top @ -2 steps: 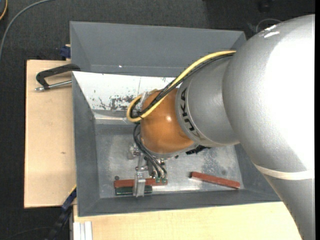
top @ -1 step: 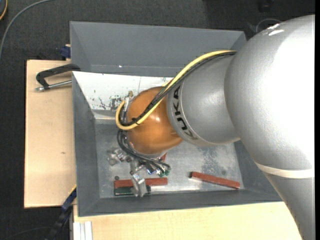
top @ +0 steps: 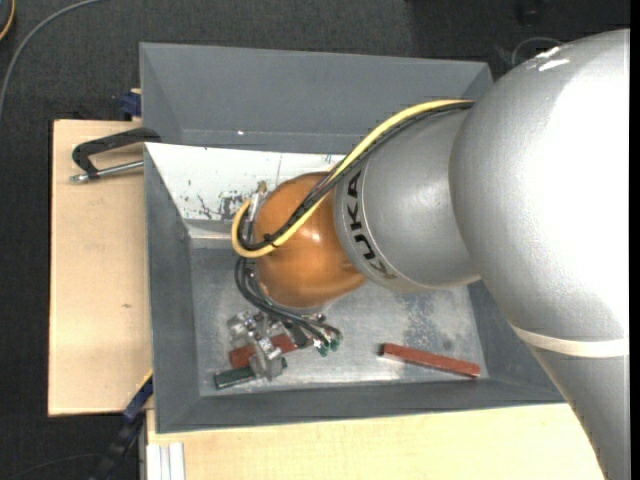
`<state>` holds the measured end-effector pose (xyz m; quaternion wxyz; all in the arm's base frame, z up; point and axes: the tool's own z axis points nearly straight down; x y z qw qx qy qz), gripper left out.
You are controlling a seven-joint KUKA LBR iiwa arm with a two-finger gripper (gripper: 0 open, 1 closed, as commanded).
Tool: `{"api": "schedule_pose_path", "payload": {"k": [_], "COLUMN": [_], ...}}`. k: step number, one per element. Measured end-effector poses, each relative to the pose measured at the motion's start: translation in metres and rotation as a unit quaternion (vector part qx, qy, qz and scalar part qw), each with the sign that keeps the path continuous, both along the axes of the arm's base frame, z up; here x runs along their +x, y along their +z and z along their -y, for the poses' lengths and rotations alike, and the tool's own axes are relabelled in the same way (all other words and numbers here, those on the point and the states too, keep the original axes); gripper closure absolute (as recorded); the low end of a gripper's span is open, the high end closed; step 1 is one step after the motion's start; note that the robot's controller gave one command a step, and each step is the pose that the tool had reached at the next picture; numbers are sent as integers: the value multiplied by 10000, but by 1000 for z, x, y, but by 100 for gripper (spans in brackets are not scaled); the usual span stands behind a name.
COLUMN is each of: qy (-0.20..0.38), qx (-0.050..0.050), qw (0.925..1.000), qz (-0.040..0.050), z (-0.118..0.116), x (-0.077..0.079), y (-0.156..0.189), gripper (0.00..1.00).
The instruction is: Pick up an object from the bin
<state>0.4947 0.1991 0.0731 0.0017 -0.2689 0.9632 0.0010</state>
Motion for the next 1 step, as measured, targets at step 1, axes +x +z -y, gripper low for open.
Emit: {"api": "schedule_pose_path", "payload": {"k": [1], "qy": [-3], "qx": [16], "qw": [10000], "qz": [48], "z": [-2], "x": [3], "y": [89], "gripper": [100]}}
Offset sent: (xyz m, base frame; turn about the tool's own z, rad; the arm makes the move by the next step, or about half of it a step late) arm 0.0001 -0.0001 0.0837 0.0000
